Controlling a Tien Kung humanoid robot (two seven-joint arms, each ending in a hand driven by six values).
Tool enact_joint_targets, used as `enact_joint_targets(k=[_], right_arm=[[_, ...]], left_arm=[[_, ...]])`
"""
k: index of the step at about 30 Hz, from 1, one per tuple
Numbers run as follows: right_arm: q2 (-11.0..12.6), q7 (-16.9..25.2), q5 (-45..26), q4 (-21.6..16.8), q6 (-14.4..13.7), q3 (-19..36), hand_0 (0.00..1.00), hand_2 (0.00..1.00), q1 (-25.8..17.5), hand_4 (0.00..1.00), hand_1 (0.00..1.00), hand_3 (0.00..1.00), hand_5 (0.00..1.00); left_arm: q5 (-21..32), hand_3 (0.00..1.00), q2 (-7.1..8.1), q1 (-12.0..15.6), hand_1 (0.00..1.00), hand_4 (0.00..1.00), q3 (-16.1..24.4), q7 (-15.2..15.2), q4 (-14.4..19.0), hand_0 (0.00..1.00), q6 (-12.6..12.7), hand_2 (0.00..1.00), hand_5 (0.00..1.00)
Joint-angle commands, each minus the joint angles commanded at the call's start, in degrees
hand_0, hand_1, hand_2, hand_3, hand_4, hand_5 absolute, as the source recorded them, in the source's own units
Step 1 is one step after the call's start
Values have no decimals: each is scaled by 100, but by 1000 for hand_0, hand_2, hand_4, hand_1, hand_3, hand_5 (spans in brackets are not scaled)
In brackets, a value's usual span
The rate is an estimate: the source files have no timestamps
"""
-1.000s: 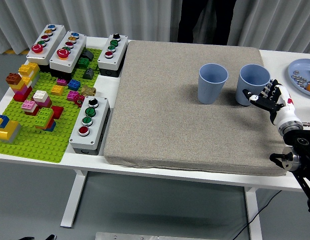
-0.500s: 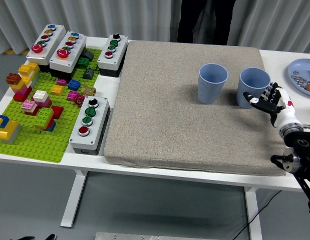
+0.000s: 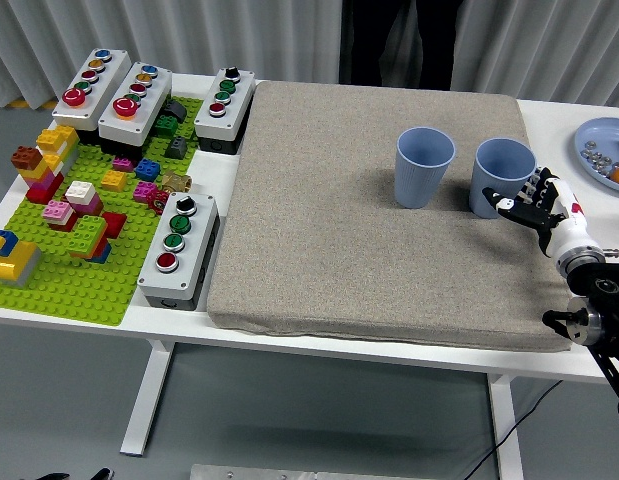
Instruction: Pick cup pour cup place
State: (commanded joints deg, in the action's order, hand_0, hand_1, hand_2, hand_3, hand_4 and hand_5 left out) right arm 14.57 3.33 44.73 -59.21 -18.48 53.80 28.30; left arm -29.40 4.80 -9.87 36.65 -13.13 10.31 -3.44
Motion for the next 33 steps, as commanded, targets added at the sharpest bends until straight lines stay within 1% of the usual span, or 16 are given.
enact_joint_targets(k=[4,5,16,17,20,22,23,28,33], right_arm=[[6,-61,84,5,52,39,897,801,-15,758,808,818,111],[9,-68,88,5,63,47,918,900,-16,808,842,903,135],[46,-186,204,-50,149,107,920,905,-49,823,844,905,145],[60,-208,224,-64,162,115,934,934,-57,829,859,911,149],[88,-254,259,-106,174,129,934,934,-76,829,859,911,149],[136,-312,306,-168,202,149,934,934,-110,829,859,911,149],[140,-316,310,-173,205,151,930,949,-113,835,864,918,157],[305,-393,383,-364,224,258,930,949,-224,835,864,918,157],[509,-460,434,-692,224,342,934,948,-423,836,867,919,160]], left_arm=[[-16,733,0,17,788,509,15,-2,0,780,1,852,971],[-10,733,0,20,787,509,12,-1,0,779,3,852,972],[-46,733,5,47,788,510,39,-8,0,780,3,852,972],[-48,733,5,50,787,509,44,-7,0,780,5,852,972],[-58,733,6,49,787,509,57,-7,0,780,4,852,972],[-46,733,7,45,787,509,64,-1,0,780,10,852,972],[-45,733,7,44,787,510,64,0,0,780,10,852,973],[-34,733,18,39,787,510,71,4,0,780,7,852,973],[-73,732,26,48,787,509,130,4,0,780,10,851,971]])
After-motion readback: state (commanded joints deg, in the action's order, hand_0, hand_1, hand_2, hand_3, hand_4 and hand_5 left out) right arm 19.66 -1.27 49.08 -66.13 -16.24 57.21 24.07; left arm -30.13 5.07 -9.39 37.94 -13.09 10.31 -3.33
